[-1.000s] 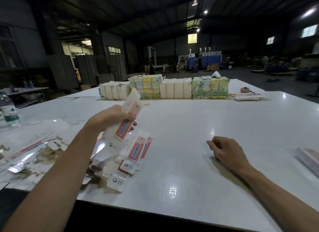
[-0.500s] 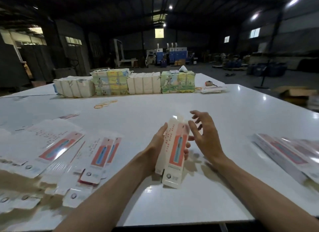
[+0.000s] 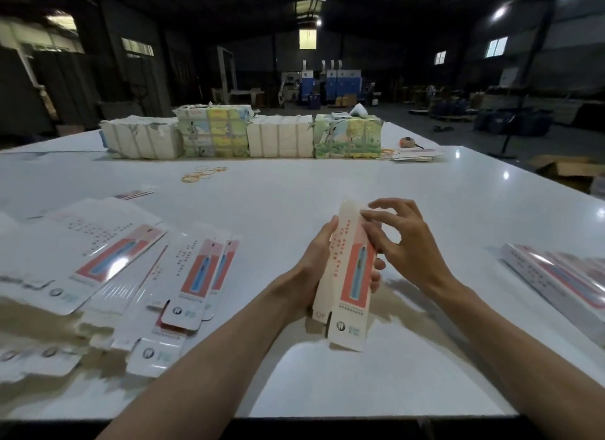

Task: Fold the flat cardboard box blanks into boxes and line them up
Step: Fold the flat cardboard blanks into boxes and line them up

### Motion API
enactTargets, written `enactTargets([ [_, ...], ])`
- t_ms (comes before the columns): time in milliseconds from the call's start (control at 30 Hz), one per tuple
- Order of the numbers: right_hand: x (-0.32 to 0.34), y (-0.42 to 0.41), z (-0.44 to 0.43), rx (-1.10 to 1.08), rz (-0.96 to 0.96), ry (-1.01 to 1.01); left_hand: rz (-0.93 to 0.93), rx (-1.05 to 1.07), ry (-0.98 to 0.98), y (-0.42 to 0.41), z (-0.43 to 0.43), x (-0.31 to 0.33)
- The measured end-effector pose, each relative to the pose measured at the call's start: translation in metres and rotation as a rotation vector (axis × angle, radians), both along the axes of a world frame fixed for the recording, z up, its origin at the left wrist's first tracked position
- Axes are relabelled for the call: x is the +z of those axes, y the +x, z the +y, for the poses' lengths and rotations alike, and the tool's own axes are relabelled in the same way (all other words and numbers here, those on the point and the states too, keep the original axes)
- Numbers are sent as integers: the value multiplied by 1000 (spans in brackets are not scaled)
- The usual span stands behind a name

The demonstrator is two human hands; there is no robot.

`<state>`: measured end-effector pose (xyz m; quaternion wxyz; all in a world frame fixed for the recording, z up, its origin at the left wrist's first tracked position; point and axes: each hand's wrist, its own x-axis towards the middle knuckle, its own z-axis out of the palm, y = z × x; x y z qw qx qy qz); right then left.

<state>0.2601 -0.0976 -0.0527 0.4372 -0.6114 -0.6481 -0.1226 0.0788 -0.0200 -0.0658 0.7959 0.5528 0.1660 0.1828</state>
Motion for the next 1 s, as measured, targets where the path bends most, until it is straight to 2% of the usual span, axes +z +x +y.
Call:
enactTargets([
  [367,28,-3,-12,199,693,-66,-20,-153,-31,8,6,0],
  [467,31,1,-14,300,844,-85,-15,-172,30,9,4,5],
  [567,31,5,-14,387,909,-111,-12,-156,73,9,-1,11],
  [700,29,2,-13,511,1000,-131,80,-82,79,13,-16,16],
  [867,23,-13,-9,507,1006,-80,-5,-16,-73,11,-8,14],
  [1000,9,-26,-9,468,919,-176,-149,5,-252,7,2,11],
])
